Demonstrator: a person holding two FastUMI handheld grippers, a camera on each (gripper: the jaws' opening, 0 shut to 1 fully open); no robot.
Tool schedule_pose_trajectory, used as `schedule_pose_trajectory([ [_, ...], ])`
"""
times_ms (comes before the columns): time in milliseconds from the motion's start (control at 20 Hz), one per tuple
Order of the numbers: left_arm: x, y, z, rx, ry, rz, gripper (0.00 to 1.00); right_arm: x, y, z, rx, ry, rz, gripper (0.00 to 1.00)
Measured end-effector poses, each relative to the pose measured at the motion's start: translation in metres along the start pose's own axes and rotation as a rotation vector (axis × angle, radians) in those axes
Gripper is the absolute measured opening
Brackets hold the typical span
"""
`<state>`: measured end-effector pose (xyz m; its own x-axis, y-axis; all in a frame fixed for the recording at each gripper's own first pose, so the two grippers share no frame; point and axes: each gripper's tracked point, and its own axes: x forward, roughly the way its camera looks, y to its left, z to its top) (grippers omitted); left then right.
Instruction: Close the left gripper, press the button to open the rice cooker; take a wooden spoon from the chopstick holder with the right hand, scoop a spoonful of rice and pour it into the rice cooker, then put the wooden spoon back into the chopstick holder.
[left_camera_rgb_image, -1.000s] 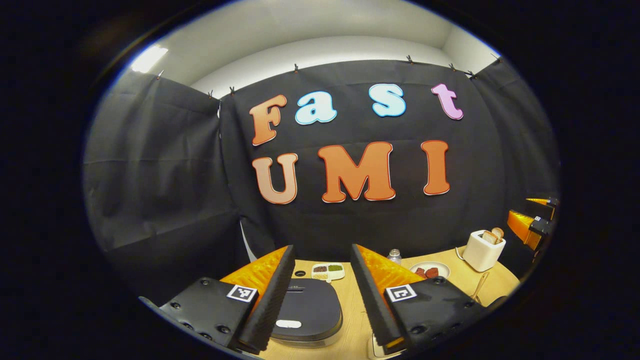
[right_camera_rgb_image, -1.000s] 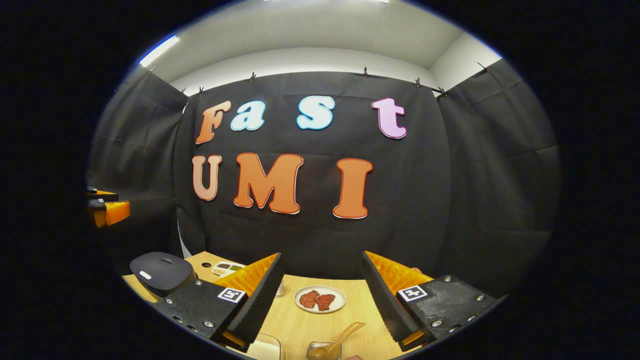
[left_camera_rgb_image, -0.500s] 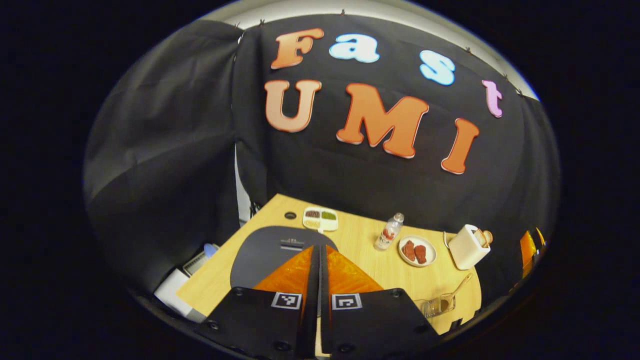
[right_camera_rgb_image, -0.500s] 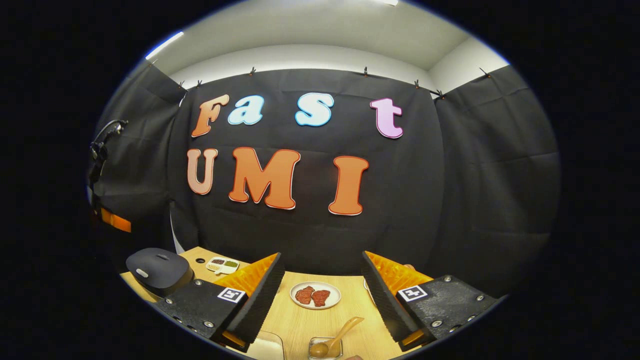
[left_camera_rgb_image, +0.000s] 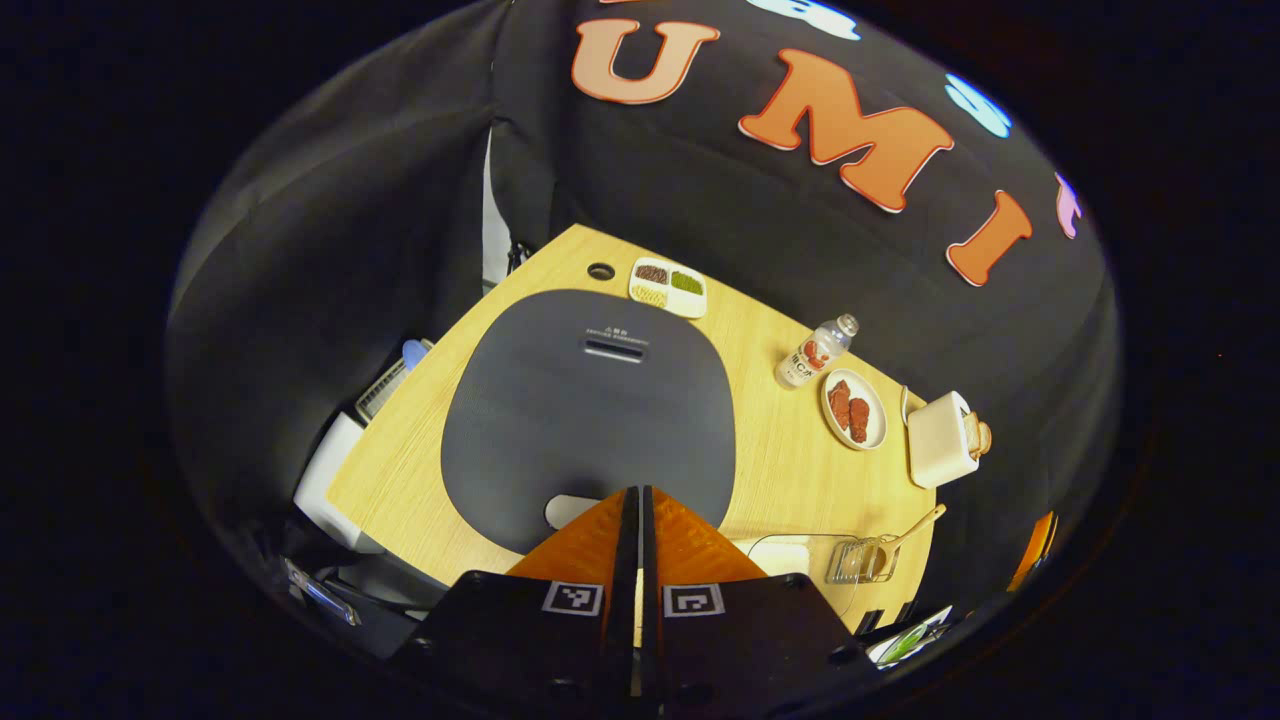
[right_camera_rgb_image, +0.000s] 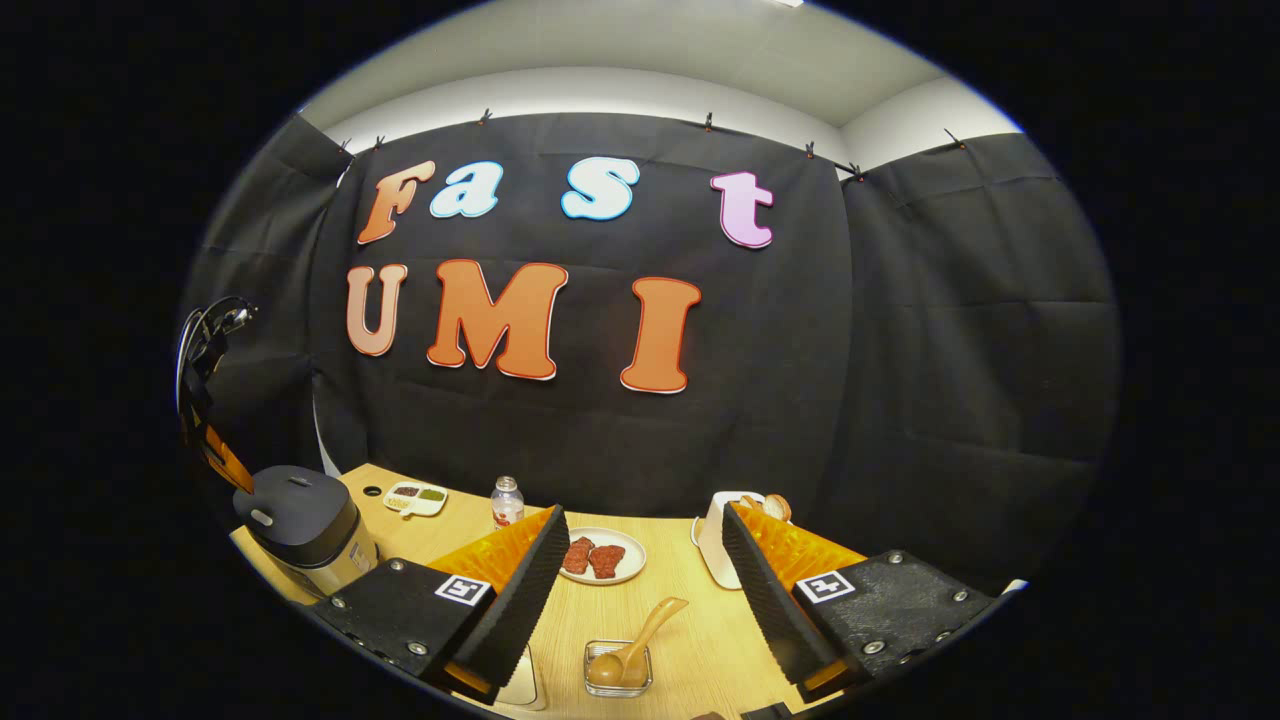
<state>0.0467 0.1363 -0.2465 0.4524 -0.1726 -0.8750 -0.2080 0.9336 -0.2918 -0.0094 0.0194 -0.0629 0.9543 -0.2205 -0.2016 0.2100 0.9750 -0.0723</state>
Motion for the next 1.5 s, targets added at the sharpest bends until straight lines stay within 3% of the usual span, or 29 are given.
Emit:
schedule_pose_trajectory([
  [250,0.03,0.019,-0.029,-0.042,0.14,0.034,0.08,0.0,-0.003,-0.016,-0.011,0.042,-0.007,0.95],
  [350,0.031,0.022,-0.021,-0.038,0.116,0.052,0.07,-0.001,-0.002,-0.021,-0.015,0.055,-0.003,0.95],
  [700,0.037,0.03,-0.023,-0.069,0.204,0.043,0.08,0.009,0.014,-0.027,-0.023,0.075,0.05,0.96],
  [900,0.035,0.028,-0.023,-0.108,0.193,0.006,0.07,0.016,0.019,-0.036,0.01,0.1,0.072,0.96],
  [1050,0.029,0.02,-0.013,-0.238,0.089,-0.078,0.06,0.019,0.019,-0.05,0.024,0.138,0.092,0.98],
  [1200,0.005,0.014,0.003,-0.312,-0.097,-0.189,0.07,0.024,0.012,-0.066,0.028,0.175,0.09,0.95],
  [1300,-0.019,0.01,0.025,-0.277,-0.253,-0.227,0.06,0.031,0.01,-0.08,0.021,0.199,0.097,0.95],
  [1500,-0.069,-0.003,0.053,-0.154,-0.513,-0.203,0.06,0.043,0.002,-0.109,0.038,0.284,0.112,0.95],
])
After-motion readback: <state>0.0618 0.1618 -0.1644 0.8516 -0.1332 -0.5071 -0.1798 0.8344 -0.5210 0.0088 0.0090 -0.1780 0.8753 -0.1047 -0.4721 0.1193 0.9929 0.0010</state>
